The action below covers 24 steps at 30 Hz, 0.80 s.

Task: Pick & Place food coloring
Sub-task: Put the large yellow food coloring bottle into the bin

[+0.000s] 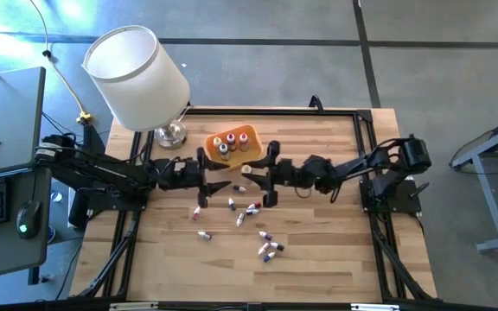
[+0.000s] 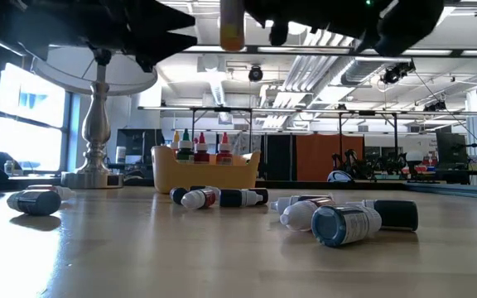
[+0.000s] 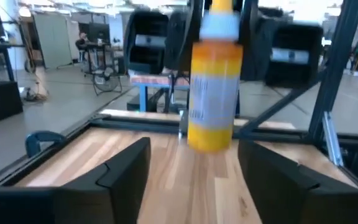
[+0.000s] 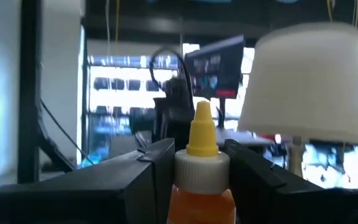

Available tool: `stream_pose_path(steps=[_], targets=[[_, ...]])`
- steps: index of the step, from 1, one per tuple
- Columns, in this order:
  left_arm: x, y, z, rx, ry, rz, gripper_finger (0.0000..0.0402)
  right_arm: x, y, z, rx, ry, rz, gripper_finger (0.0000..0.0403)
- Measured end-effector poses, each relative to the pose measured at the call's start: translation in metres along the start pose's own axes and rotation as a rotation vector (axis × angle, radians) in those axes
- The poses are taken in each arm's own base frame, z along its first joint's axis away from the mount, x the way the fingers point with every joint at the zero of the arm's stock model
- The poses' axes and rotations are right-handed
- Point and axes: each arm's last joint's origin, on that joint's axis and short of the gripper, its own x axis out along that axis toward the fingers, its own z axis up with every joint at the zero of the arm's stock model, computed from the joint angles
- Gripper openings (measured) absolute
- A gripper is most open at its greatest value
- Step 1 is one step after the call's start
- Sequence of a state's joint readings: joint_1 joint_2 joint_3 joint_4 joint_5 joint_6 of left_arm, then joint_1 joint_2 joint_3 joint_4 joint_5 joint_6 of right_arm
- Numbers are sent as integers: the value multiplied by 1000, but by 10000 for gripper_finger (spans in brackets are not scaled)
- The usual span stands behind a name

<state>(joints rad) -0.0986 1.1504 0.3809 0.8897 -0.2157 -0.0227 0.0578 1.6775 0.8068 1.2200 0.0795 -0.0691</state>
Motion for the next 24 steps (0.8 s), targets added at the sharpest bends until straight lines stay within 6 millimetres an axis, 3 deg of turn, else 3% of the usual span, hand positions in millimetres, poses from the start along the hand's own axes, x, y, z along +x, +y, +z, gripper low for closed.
stream_pose_path(steps=[4, 10, 15, 24], targets=[[4, -1, 10, -7, -28, -11, 269, 12, 1, 5, -4, 39, 1, 121], [21, -6, 26, 2, 30, -23, 273, 25, 2, 12, 3, 77, 32, 121], [31, -8, 33, 17, 108, -23, 273, 27, 2, 15, -3, 66, 35, 121], [45, -13, 40, 7, 83, -69, 273, 27, 2, 16, -18, 57, 36, 122]])
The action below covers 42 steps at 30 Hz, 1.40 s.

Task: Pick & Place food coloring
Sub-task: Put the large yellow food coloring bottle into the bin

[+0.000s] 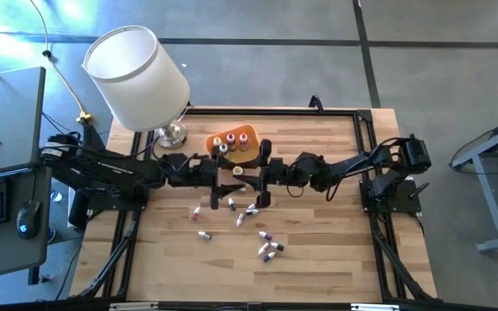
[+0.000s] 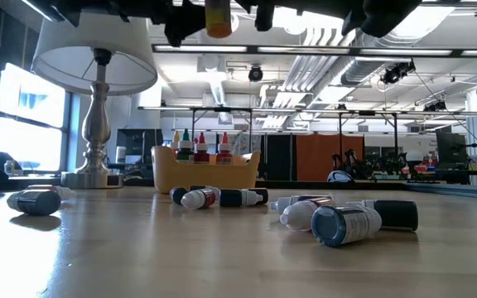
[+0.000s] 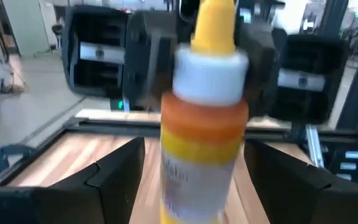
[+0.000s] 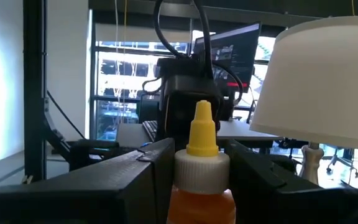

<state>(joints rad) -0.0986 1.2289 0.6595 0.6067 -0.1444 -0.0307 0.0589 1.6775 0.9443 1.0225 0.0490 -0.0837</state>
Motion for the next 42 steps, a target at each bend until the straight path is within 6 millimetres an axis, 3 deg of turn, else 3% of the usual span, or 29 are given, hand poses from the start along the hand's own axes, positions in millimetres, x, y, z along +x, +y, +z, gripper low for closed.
stream_pose_path(steps=[10, 24, 33, 42], targets=[[8, -1, -3, 5, 34, 5, 261, 0, 0, 0, -6, 0, 0, 122], [8, -1, -6, 10, 67, 10, 130, 0, 0, 0, -10, -1, -1, 122], [7, 0, -13, 6, 137, 13, 139, -4, 0, 1, -4, 112, -12, 122], [7, 0, -16, 1, 169, 17, 140, -18, -4, 19, 1, 268, -29, 122]])
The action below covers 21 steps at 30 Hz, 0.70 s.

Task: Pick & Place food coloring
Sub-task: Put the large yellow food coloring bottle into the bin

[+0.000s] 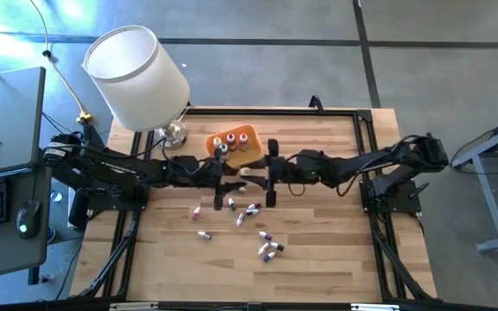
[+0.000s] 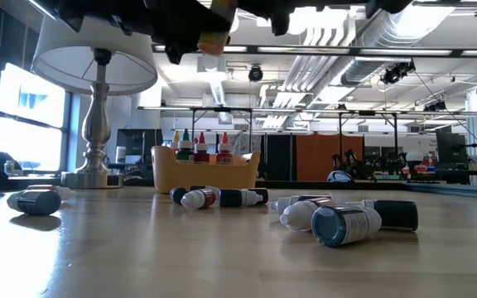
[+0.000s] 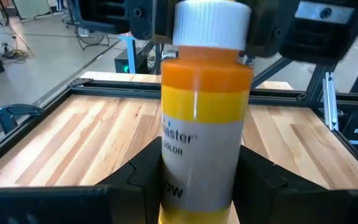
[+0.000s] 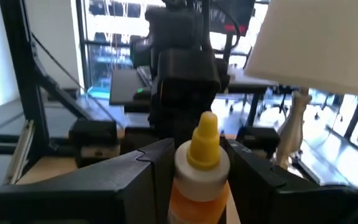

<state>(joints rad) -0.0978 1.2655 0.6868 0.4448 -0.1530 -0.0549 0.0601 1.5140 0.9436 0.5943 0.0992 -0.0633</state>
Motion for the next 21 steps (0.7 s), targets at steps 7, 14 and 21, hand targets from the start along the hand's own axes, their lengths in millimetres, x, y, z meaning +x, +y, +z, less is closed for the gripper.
stream_pose_path(steps=[7, 14, 21], targets=[[0, 0, -3, 1, 22, -1, 140, -6, 0, -3, 47, 105, 2, 122], [0, 0, -5, 4, 42, -4, 140, -7, 0, -9, 47, 167, 6, 122], [0, 0, -6, 5, 45, -5, 140, -7, 0, -14, 35, 220, 9, 140]])
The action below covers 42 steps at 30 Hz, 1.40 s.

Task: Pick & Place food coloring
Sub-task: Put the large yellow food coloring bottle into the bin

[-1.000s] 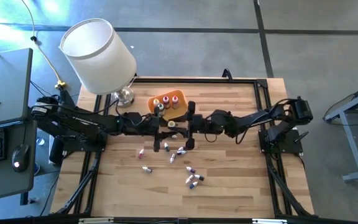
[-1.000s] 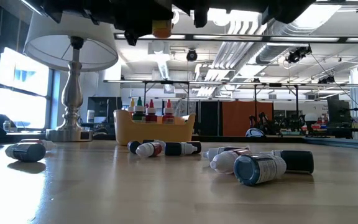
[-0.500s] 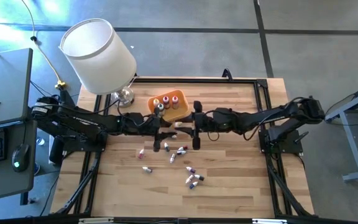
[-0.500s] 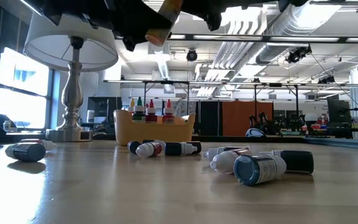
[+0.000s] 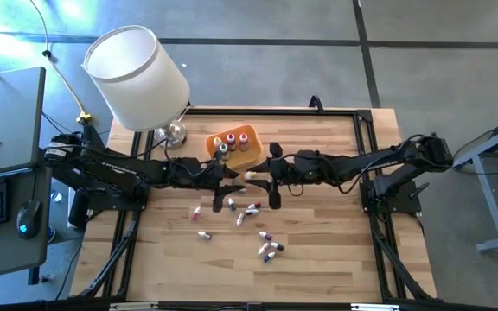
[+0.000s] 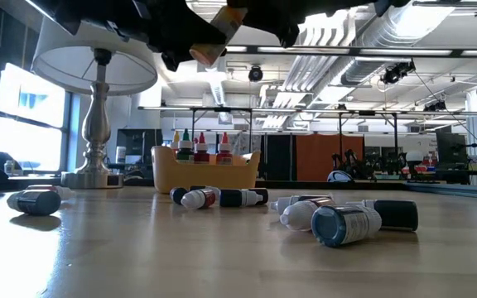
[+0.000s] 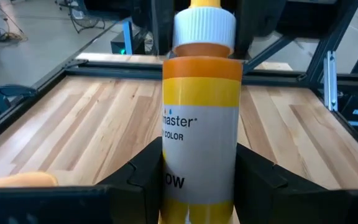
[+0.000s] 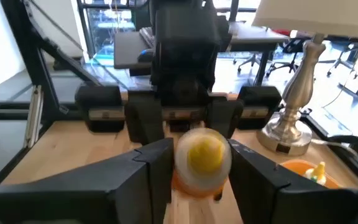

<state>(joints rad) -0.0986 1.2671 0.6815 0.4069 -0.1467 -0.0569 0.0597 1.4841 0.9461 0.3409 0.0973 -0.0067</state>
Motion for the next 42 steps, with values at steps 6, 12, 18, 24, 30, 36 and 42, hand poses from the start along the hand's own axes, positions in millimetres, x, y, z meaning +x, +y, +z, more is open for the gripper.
stream_pose_path(steps=[6, 12, 18, 24, 30, 36, 42], targets=[[0, 0, 0, 0, 0, -1, 140, 0, 0, -1, -1, 5, -1, 181], [-1, 0, 5, -6, -33, 2, 140, 2, 0, -7, -8, 48, -2, 190], [0, 0, 4, -3, -20, 4, 140, 1, 0, -5, -10, 23, 5, 163], [-1, 0, 3, -1, -5, -2, 140, -9, 7, 7, -89, -19, 7, 157], [0, 0, -4, 0, 56, 2, 140, -18, 7, 15, -38, -20, 50, 188], [-1, 0, -8, -47, 96, 5, 140, -18, 8, 8, -25, 44, 69, 215], [-1, 0, -11, -102, 132, 3, 140, -14, 8, -1, -5, 112, 58, 216]])
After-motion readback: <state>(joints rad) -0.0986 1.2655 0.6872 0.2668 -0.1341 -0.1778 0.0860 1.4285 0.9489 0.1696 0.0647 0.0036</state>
